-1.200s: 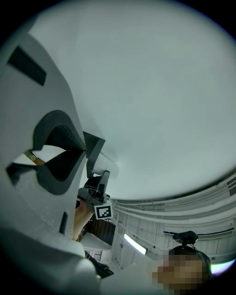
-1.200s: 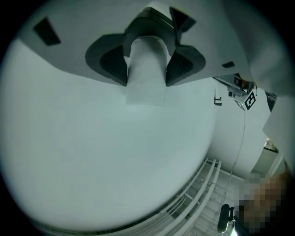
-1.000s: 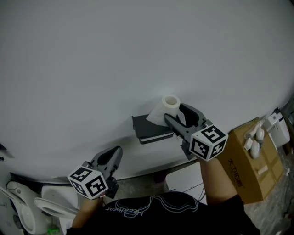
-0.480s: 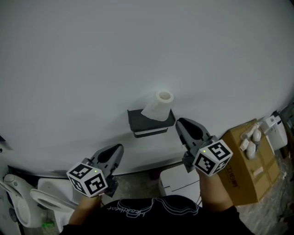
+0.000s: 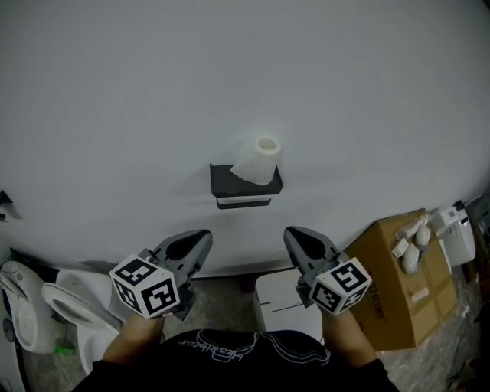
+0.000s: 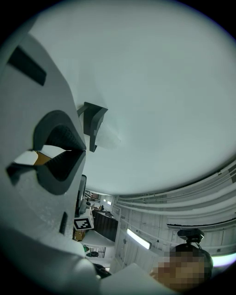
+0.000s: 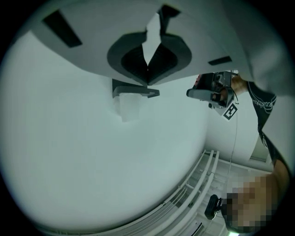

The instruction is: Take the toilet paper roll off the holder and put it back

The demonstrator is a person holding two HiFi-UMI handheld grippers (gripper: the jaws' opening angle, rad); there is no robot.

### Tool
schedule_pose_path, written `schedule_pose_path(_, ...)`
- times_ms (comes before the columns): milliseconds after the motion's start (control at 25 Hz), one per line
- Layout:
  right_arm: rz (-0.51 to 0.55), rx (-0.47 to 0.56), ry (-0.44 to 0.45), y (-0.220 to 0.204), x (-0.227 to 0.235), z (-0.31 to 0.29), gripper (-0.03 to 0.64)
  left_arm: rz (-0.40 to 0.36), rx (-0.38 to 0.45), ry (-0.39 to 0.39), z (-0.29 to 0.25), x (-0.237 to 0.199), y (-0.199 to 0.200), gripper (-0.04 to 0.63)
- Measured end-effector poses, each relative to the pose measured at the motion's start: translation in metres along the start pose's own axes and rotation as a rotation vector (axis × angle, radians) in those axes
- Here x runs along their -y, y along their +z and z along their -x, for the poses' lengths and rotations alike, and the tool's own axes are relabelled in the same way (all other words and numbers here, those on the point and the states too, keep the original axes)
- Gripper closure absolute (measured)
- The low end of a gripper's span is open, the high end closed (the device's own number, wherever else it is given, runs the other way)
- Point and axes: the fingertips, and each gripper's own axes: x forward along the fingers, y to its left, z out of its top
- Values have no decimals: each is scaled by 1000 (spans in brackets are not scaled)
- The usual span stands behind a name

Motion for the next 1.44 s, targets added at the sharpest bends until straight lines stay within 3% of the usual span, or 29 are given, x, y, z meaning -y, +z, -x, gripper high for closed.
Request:
schedule_pose_path(520,-73,-39,158,-35,-30,39,615,-20,-34,-32,5,58,-25,590)
schedule_pose_path(1440,-84,-18,203,-32,-39,61,615,-22,-40,6,10,79,-32,590)
